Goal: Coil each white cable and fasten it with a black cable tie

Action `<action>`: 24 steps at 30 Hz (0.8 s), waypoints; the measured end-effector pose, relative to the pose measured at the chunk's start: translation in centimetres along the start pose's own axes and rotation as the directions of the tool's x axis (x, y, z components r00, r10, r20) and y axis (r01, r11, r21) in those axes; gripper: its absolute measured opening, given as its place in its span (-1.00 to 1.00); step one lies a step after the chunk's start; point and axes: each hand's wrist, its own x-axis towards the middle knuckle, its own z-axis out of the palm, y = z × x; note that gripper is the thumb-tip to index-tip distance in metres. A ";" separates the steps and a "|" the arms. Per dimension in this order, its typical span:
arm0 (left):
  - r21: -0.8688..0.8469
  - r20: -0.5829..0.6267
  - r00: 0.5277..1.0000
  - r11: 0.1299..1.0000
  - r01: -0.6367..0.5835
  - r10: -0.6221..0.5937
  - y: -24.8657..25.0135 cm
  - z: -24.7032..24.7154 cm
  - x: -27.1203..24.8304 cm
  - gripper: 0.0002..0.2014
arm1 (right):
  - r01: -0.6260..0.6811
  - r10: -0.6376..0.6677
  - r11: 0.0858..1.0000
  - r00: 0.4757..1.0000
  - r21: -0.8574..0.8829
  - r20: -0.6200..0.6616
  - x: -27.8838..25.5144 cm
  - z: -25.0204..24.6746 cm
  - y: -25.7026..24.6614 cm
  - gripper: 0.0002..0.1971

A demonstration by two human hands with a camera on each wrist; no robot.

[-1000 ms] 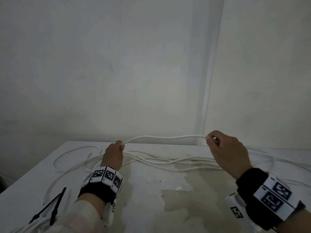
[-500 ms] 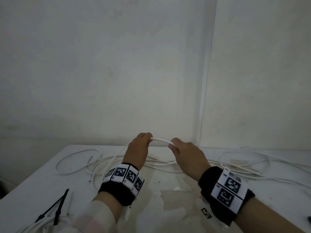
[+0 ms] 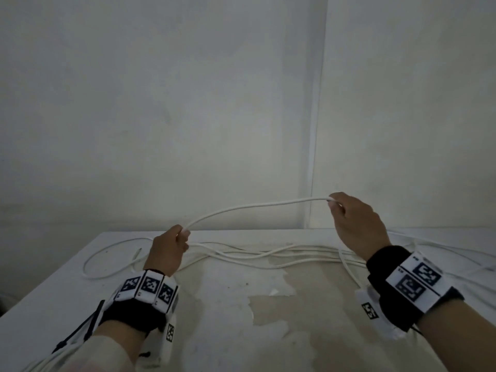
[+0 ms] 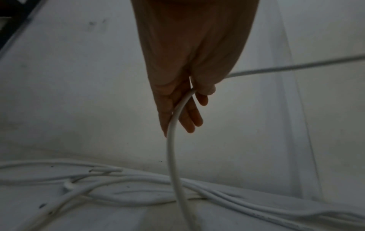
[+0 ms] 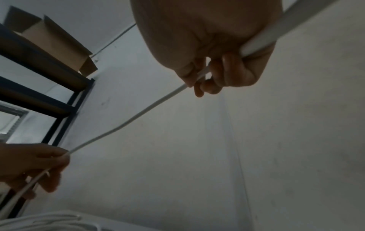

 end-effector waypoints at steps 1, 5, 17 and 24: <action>-0.022 0.011 1.000 1.000 0.017 -0.017 0.1 -0.3 -0.2 -0.72 | -0.013 0.013 0.999 1.000 -0.032 0.003 0.1 0.0 0.5 -0.71; -0.012 -0.001 0.999 0.999 0.041 -0.041 0.8 -1.0 -1.1 -0.65 | 0.039 -0.038 0.989 0.999 -0.146 0.015 -0.6 0.5 1.2 -0.64; -0.249 -0.148 0.971 0.943 -0.220 0.187 6.1 -2.0 -4.7 -0.76 | 0.408 -0.295 0.746 0.911 -0.526 0.288 -5.1 4.6 -1.0 -0.68; -0.394 -0.081 0.982 0.899 -0.191 0.173 5.9 -2.3 -5.3 -0.75 | 0.564 -0.478 0.690 0.825 -0.454 0.300 -7.8 5.1 -2.7 -0.63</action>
